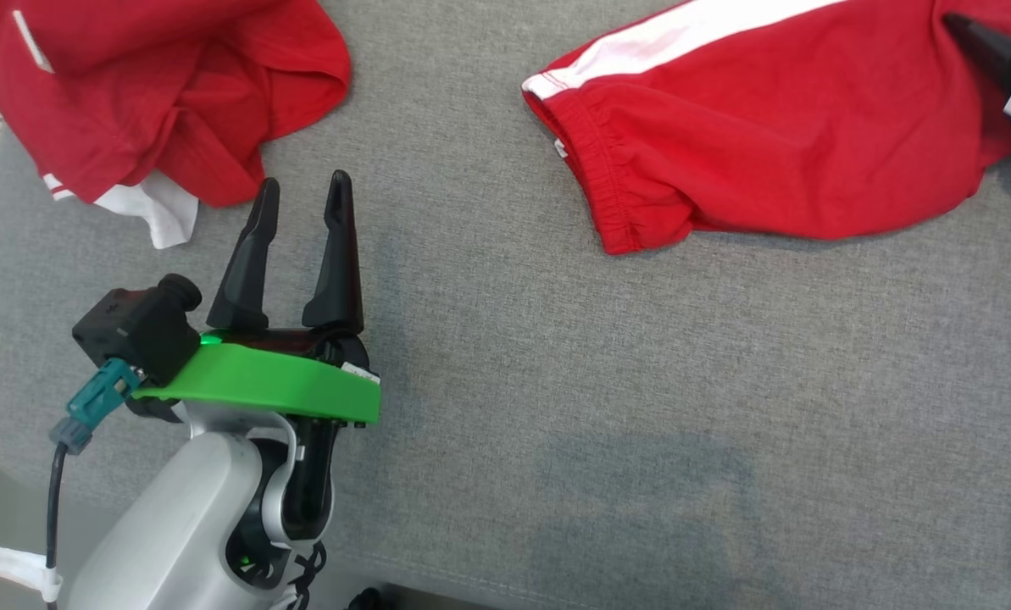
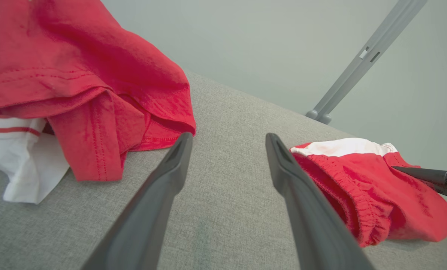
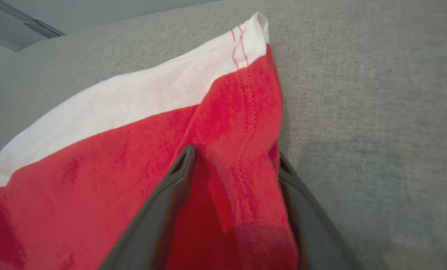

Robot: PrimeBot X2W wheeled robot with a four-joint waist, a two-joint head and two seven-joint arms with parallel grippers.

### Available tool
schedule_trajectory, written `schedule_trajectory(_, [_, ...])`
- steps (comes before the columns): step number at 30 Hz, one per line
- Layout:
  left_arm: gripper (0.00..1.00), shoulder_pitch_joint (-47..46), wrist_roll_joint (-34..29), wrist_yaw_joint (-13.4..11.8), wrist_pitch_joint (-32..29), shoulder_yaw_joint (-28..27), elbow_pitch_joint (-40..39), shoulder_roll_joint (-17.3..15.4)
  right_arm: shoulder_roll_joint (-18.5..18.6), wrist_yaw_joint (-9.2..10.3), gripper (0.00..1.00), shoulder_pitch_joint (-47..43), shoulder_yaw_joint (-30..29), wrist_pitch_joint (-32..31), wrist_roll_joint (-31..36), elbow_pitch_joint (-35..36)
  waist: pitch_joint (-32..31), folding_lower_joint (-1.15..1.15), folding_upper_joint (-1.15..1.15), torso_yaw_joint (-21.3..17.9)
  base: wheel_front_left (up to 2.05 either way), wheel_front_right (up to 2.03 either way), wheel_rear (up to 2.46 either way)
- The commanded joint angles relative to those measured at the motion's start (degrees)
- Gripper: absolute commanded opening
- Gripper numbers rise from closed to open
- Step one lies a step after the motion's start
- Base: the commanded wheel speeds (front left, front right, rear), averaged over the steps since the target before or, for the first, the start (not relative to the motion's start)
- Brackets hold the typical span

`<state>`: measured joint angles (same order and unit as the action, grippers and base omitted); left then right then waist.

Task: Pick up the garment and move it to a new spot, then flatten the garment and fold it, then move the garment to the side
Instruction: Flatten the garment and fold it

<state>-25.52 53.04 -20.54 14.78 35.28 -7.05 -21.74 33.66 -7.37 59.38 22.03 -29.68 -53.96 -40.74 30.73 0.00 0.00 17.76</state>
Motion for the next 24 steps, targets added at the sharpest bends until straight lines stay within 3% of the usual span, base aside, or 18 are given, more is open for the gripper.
schedule_trajectory(1, [1.00,0.92,-0.20,0.82,0.43,-0.64,0.16,0.71,-0.65,-0.19,0.00,-4.15,0.55,-2.38,-1.77,0.10,-1.74,0.00,0.00,0.48,0.00,0.00,0.00])
schedule_trajectory(6, [1.00,2.70,-0.19,1.51,0.37,-1.45,1.49,0.14,1.11,-0.09,0.00,-7.08,-5.07,-1.98,-7.07,0.73,-5.24,0.00,0.00,-1.59,0.00,0.00,0.00])
schedule_trajectory(13, [1.00,6.92,-1.60,1.15,0.20,-1.27,2.83,-3.91,2.16,-0.10,0.00,-15.70,-12.06,0.67,-12.30,0.57,-11.47,0.00,0.00,-6.11,0.00,0.00,0.00])
schedule_trajectory(18, [1.00,11.57,-2.41,2.51,0.30,-1.46,2.51,-6.98,3.55,-0.10,0.00,-26.73,-18.69,5.40,-16.77,2.11,-15.59,0.00,0.00,-9.36,0.00,0.00,0.00])
schedule_trajectory(22, [1.00,14.35,-4.22,3.74,0.39,-0.87,2.96,-8.04,4.73,-0.13,0.00,-32.40,-22.96,12.50,-15.97,3.46,-17.00,0.00,0.00,-11.07,0.00,0.00,0.00])
schedule_trajectory(24, [1.00,15.48,-5.52,4.33,0.42,-0.27,3.56,-8.31,3.23,-0.14,0.00,-33.28,-23.32,14.35,-15.71,6.07,-17.45,0.00,0.00,-11.78,0.00,0.00,0.00])
